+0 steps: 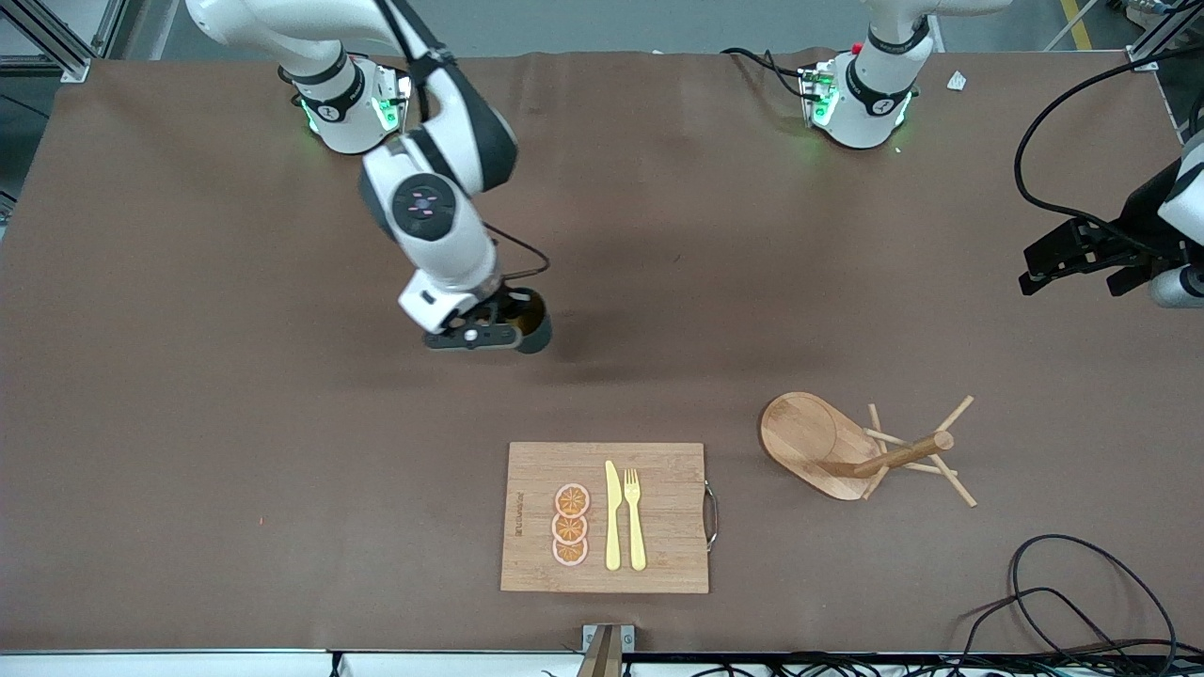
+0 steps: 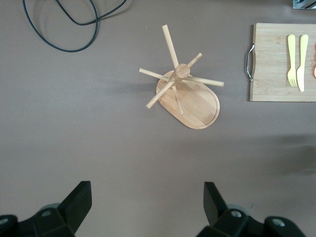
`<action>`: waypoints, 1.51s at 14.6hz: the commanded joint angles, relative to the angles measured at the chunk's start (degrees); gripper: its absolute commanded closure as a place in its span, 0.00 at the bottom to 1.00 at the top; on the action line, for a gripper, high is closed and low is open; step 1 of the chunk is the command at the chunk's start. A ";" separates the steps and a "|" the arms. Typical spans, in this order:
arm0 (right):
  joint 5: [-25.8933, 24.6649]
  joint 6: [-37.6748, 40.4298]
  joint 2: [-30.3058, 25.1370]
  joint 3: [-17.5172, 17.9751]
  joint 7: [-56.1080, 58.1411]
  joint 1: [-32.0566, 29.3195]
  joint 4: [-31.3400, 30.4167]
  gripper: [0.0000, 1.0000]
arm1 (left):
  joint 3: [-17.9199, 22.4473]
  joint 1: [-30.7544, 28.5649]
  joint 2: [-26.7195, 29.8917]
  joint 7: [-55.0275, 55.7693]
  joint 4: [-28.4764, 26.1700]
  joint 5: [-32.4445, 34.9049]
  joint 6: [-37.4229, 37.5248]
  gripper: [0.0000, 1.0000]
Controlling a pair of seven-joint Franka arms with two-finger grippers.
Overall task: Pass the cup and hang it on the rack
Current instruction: 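Carry the teal mug toward the table middle with the right gripper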
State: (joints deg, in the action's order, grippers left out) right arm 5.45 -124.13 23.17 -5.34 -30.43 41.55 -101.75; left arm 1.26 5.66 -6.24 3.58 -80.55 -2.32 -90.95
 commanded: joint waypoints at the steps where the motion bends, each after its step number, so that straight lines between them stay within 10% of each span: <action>1: 0.27 0.55 7.92 -0.91 -2.78 3.52 9.18 1.00 | -0.20 -0.12 0.44 0.20 -0.14 0.48 -0.46 0.00; 18: -0.53 0.38 21.65 -0.99 -21.25 12.67 22.91 0.95 | -0.12 -0.21 0.44 0.64 -0.14 0.22 -1.69 0.00; 19: -0.53 0.46 21.65 -0.99 -21.25 12.59 22.91 0.76 | -0.12 -0.21 0.44 0.64 -0.14 0.22 -1.69 0.00; 21: -0.61 0.55 21.48 -1.08 -21.16 12.32 22.91 0.02 | -0.12 -0.21 0.44 0.90 -0.23 0.30 -1.69 0.00; 22: -0.53 0.81 21.30 -1.08 -20.90 12.06 23.00 0.00 | -0.12 -0.21 0.44 1.08 -0.23 0.48 -1.69 0.00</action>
State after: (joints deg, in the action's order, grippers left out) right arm 5.40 -124.41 44.33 -6.03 -50.34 53.65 -80.04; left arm 1.29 5.64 -6.24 3.68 -80.52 -2.32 -92.15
